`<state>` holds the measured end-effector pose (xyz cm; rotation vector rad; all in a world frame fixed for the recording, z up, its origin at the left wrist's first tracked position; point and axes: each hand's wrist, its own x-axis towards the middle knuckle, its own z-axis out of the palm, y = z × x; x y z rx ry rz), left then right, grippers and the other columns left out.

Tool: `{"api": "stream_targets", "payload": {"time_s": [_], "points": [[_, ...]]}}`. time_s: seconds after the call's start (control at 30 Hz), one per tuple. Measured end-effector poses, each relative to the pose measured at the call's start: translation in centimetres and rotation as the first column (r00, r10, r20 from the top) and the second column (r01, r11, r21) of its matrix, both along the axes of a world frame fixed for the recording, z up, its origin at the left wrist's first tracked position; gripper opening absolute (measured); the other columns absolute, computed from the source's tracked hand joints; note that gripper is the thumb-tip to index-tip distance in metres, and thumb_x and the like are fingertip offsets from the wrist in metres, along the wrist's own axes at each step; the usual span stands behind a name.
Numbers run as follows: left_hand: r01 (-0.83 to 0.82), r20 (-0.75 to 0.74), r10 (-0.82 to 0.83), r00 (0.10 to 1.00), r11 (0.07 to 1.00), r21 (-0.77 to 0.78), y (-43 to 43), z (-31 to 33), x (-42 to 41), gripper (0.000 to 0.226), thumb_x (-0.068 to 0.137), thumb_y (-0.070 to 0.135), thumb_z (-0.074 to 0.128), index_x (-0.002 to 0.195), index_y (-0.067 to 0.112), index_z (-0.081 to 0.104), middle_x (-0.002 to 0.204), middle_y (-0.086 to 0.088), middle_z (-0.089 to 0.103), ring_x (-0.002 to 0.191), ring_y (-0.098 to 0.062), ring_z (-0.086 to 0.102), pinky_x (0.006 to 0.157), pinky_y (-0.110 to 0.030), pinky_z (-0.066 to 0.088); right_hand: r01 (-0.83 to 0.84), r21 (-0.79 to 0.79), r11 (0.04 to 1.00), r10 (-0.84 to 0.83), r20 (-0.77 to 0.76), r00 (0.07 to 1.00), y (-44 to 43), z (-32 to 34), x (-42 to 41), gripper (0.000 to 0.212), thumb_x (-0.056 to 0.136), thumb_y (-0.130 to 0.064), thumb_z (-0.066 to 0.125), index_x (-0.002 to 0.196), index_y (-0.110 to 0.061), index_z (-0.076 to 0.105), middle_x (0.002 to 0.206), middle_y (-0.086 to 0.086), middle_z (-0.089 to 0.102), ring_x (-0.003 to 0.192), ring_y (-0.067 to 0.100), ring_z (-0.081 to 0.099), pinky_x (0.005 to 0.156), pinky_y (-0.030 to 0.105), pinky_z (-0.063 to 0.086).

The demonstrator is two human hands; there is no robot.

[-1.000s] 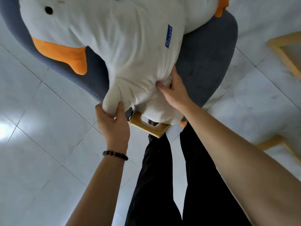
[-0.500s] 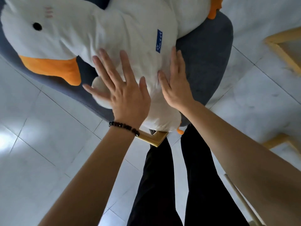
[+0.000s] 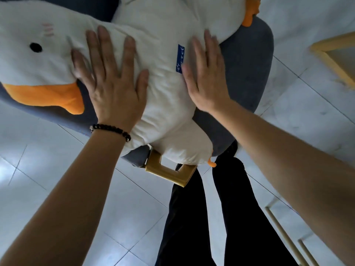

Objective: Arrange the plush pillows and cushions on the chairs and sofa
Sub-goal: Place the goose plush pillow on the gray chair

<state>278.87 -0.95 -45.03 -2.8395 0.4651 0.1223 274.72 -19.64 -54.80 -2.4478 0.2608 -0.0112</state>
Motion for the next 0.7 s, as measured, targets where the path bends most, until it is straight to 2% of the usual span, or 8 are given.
{"api": "stream_targets", "payload": {"time_s": [0.1,0.17,0.23,0.3,0.37,0.47,0.6,0.7], "points": [[0.013,0.007,-0.013,1.000,1.000,0.004,0.7,-0.1,0.3,0.063,0.105,0.058,0.017,0.160,0.029,0.017,0.167,-0.021,0.010,0.155,-0.040,0.007,0.120,-0.061,-0.001,-0.142,-0.177,0.974,0.116,-0.149,0.982,-3.1,-0.9,4.5,0.079,0.100,-0.068,0.023,0.162,-0.019,0.013,0.168,0.020,0.005,0.155,0.040,0.004,0.124,0.058,0.010],[0.027,0.006,-0.027,1.000,1.000,0.005,0.9,0.0,0.3,0.063,0.104,0.059,0.019,0.160,0.030,0.017,0.167,-0.021,0.009,0.155,-0.039,0.007,0.120,-0.061,-0.001,-0.195,-0.166,0.967,0.123,-0.369,0.921,-5.8,-1.6,6.4,0.098,0.086,-0.087,0.015,0.161,-0.028,-0.004,0.170,0.007,-0.009,0.156,0.034,-0.009,0.122,0.064,0.005],[0.018,0.007,-0.017,1.000,1.000,-0.014,0.7,0.4,0.6,0.062,0.104,0.058,0.022,0.159,0.030,0.023,0.167,-0.020,0.012,0.155,-0.038,0.009,0.120,-0.061,0.002,-0.195,-0.137,0.971,0.105,-0.485,0.868,-6.6,-1.9,7.0,0.107,0.079,-0.093,0.013,0.160,-0.026,-0.010,0.170,0.002,-0.014,0.156,0.030,-0.014,0.122,0.065,0.005],[0.008,0.053,-0.003,0.999,0.995,-0.103,0.4,1.4,1.0,0.056,0.104,0.052,0.030,0.154,0.026,0.036,0.165,-0.020,0.021,0.154,-0.036,0.019,0.118,-0.058,0.013,-0.129,-0.082,0.988,0.079,-0.446,0.892,-5.0,-0.9,6.7,0.099,0.088,-0.082,0.017,0.161,-0.019,-0.005,0.170,0.009,-0.009,0.156,0.035,-0.009,0.124,0.060,0.008],[0.066,0.186,-0.033,0.982,0.982,-0.174,0.2,2.9,1.0,0.047,0.104,0.042,0.039,0.147,0.023,0.049,0.160,-0.020,0.033,0.149,-0.037,0.030,0.113,-0.058,0.025,0.000,0.014,1.000,0.003,-0.237,0.971,-2.2,1.0,5.1,0.083,0.097,-0.062,0.023,0.162,-0.012,0.009,0.169,0.019,0.003,0.155,0.040,0.005,0.125,0.054,0.015],[0.107,0.222,-0.081,0.972,0.988,-0.108,1.1,5.0,2.0,0.047,0.106,0.040,0.034,0.147,0.023,0.048,0.158,-0.020,0.037,0.148,-0.044,0.029,0.112,-0.065,0.029,0.010,0.123,0.992,-0.008,-0.015,1.000,2.9,3.1,0.3,0.079,0.101,-0.058,0.037,0.160,-0.009,0.019,0.166,0.025,0.008,0.154,0.042,0.011,0.124,0.051,0.020],[-0.057,0.044,0.056,0.998,0.998,0.032,3.7,5.9,4.8,0.055,0.104,0.045,0.015,0.150,0.025,0.037,0.165,-0.011,0.027,0.154,-0.034,0.018,0.114,-0.070,0.018,-0.186,0.018,0.982,0.187,-0.120,0.975,7.9,1.6,-7.6,0.088,0.097,-0.066,0.043,0.161,-0.014,0.013,0.167,0.026,0.002,0.155,0.042,0.000,0.122,0.060,0.015],[-0.032,0.091,0.028,0.995,0.998,0.045,2.4,5.2,3.2,0.054,0.105,0.040,0.017,0.154,0.025,0.033,0.165,-0.017,0.024,0.154,-0.037,0.018,0.115,-0.072,0.014,-0.220,0.077,0.972,0.231,-0.180,0.956,7.0,-0.9,-13.0,0.087,0.098,-0.064,0.046,0.161,-0.016,0.009,0.167,0.024,-0.002,0.156,0.040,0.000,0.122,0.056,0.023]]}}
